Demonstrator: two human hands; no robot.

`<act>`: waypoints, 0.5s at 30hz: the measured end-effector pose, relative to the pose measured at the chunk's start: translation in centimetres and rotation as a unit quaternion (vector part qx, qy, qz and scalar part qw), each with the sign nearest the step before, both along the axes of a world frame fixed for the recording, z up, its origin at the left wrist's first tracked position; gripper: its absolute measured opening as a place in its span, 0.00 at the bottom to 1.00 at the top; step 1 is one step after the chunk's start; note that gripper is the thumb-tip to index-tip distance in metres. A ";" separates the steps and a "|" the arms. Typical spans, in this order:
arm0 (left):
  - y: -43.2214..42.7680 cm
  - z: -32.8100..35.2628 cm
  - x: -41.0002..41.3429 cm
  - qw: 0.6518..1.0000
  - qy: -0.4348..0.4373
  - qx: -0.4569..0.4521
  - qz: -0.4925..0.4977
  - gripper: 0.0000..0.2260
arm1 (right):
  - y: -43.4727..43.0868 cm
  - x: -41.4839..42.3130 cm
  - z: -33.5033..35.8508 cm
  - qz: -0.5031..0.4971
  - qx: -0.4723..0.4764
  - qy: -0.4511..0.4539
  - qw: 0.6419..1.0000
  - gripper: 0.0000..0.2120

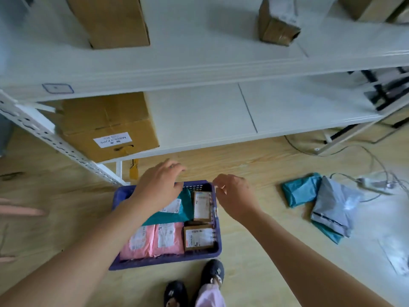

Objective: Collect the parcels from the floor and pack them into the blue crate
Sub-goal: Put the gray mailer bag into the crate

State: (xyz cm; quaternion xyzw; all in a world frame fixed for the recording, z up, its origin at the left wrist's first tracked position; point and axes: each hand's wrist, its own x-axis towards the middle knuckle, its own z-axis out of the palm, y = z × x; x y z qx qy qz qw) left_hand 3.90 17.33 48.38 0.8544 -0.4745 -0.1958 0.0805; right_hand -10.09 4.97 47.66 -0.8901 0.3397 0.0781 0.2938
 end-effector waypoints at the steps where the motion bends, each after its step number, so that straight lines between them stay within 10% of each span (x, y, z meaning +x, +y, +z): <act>1: -0.4 1.6 -1.3 1.000 0.000 -0.001 -0.017 0.18 | -0.1 -1.5 1.5 -0.015 -0.001 -0.005 1.000 0.14; 15: -13.4 12.8 -22.4 0.979 0.009 -0.039 -0.200 0.20 | -7.7 -26.4 13.1 -0.210 -0.056 -0.044 0.975 0.14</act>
